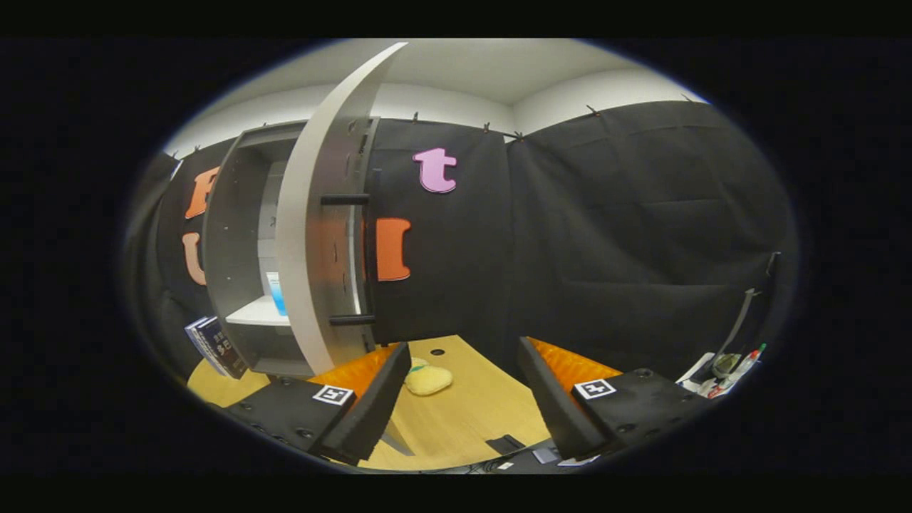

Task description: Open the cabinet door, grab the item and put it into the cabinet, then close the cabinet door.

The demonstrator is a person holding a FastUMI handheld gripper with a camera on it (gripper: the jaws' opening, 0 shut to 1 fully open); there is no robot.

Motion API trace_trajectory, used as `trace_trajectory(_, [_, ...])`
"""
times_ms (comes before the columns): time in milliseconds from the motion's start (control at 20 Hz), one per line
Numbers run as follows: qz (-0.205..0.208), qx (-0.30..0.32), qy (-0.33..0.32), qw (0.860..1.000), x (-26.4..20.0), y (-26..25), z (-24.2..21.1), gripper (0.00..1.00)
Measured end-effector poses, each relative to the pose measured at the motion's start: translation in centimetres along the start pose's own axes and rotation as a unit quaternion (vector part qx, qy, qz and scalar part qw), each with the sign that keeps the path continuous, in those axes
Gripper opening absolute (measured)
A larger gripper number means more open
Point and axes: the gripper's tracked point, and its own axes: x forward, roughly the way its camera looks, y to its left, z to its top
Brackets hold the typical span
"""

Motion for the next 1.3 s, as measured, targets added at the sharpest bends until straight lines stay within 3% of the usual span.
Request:
trace_trajectory(500, [0.010, 0.005, 0.003, 1.000, -0.3, 2.6, -0.2, 0.94])
trace_trajectory(1300, [0.082, 0.017, 0.008, 0.996, -2.3, 15.5, -1.3, 0.94])
